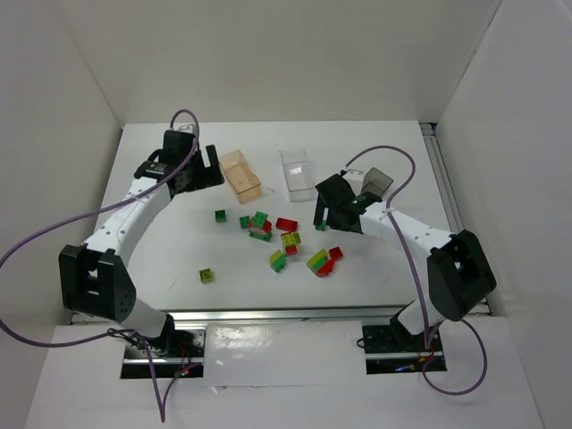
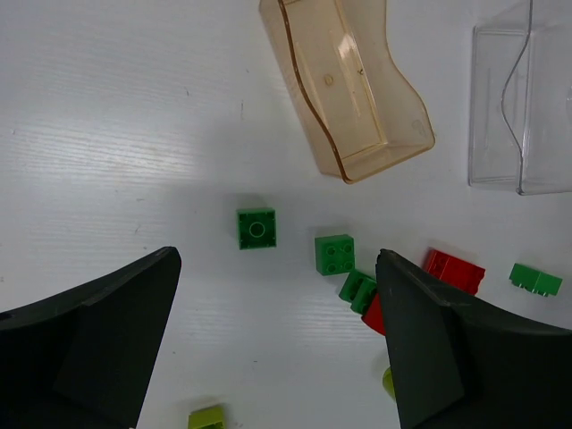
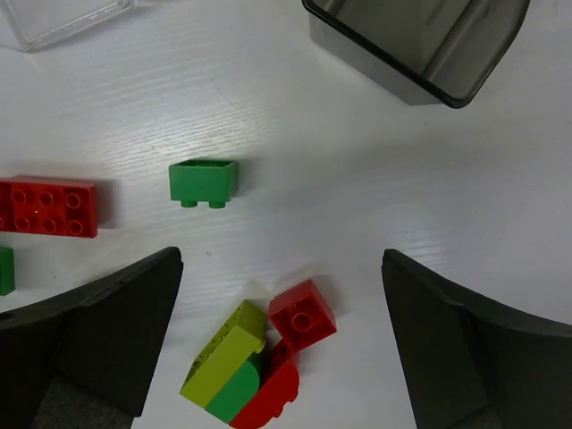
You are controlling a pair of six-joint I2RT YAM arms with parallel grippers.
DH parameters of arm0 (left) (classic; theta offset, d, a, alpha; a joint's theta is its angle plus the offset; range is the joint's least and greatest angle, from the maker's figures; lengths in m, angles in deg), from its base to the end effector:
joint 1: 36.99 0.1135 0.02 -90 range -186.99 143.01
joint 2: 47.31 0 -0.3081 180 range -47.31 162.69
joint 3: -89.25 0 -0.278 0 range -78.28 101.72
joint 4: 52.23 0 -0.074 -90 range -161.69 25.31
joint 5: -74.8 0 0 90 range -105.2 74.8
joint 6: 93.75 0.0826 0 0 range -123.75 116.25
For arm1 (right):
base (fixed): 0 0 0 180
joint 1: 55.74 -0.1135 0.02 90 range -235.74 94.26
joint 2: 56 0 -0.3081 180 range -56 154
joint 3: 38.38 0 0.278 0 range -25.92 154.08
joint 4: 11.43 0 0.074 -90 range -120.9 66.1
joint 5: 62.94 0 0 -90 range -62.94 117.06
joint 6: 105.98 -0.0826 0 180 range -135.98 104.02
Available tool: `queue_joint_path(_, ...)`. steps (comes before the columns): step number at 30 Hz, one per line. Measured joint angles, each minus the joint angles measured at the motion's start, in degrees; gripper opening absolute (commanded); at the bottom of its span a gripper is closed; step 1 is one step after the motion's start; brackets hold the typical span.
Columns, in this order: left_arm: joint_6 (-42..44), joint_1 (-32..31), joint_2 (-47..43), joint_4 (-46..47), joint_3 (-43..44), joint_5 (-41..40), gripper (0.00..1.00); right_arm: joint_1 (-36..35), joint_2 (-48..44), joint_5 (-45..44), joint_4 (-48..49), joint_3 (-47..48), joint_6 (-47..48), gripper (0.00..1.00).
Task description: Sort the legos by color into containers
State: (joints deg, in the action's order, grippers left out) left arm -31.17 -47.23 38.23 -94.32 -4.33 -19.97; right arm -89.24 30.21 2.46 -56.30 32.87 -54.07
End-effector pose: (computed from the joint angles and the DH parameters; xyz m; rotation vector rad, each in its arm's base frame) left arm 0.3866 -0.0629 0.3220 -0.3863 2.2666 -0.2459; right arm 0.3051 0.1607 0.2203 0.2441 2.4638 -0.0475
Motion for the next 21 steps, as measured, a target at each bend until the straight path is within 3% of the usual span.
queue_joint_path(15, 0.46, -0.81, 0.00, -0.33, 1.33, 0.39, 1.00, 0.00, -7.87, 1.44, 5.25, -6.19, 0.55, 1.00)
queue_joint_path(21, 0.46, -0.81, -0.11, -0.15, 1.29, 1.79, 1.00, 0.00, -5.03, 3.98, 9.31, -5.62, 2.16, 1.00)
